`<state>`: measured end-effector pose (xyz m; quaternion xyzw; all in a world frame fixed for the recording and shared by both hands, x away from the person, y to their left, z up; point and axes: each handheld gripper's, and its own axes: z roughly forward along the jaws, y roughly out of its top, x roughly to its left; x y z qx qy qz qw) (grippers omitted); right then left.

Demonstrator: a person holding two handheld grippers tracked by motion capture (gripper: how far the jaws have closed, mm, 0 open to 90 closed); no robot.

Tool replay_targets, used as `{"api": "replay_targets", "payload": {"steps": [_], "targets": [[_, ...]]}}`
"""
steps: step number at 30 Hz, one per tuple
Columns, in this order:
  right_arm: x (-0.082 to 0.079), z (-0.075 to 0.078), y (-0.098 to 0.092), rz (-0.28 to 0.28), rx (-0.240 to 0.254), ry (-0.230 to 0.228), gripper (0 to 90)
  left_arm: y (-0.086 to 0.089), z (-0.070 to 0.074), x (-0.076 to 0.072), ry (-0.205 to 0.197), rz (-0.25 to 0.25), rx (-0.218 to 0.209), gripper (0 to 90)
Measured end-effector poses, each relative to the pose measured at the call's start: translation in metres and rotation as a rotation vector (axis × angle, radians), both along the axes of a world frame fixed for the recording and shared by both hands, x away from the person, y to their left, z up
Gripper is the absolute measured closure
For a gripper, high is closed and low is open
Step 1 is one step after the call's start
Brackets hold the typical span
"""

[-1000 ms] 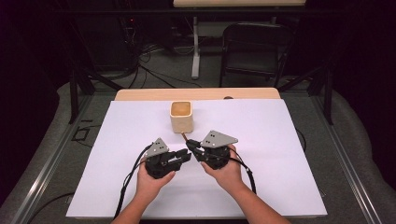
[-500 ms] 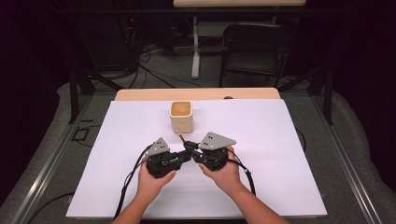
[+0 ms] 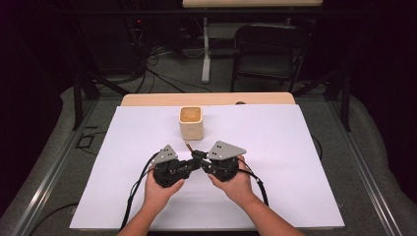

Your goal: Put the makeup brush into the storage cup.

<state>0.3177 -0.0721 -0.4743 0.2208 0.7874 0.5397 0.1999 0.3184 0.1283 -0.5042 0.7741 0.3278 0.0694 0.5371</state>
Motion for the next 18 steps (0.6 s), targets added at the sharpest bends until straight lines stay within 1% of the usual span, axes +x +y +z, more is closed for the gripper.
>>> {"api": "replay_targets", "payload": {"steps": [14, 18], "targets": [[-0.0004, -0.0003, 0.0011, 0.003, -0.006, -0.006, 83.1, 0.0016, 0.0005, 0.0004, 0.007, -0.003, -0.003, 82.4], [-0.0003, -0.0006, 0.0013, 0.004, -0.007, -0.006, 83.1, 0.0024, 0.0002, 0.0012, 0.022, 0.0, -0.012, 83.1]]}}
